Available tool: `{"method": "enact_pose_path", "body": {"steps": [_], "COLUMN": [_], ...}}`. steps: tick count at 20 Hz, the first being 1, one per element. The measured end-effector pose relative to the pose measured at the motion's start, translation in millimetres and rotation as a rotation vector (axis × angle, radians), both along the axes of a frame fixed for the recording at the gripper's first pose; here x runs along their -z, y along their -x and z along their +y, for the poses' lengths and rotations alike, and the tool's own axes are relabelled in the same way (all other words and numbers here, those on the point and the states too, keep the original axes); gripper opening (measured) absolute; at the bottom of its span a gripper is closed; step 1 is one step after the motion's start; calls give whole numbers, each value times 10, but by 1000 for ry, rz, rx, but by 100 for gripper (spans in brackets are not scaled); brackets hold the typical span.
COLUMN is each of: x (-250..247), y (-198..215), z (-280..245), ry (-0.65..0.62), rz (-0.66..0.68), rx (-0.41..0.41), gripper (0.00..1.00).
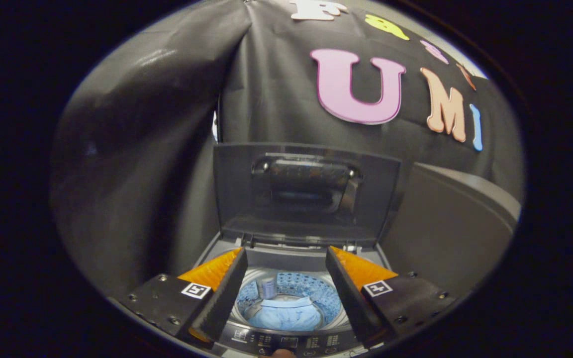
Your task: Put the clothes into the washing machine and then close the washing machine lid.
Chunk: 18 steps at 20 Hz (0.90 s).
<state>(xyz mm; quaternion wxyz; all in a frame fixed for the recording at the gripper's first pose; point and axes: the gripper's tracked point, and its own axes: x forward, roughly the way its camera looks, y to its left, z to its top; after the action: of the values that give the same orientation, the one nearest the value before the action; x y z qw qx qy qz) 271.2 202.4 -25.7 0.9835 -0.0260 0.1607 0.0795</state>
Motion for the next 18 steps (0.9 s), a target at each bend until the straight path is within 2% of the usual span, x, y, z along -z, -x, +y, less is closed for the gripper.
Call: {"method": "enact_pose_path", "body": {"steps": [5, 11, 18], "x": [-587, -960, -1424], "y": [87, 232, 350], "z": [-307, -677, -1185], "ry": [-40, -130, -151], "rz": [-100, -178, -268], "rx": [66, 145, 200], "gripper": [96, 95, 95]}}
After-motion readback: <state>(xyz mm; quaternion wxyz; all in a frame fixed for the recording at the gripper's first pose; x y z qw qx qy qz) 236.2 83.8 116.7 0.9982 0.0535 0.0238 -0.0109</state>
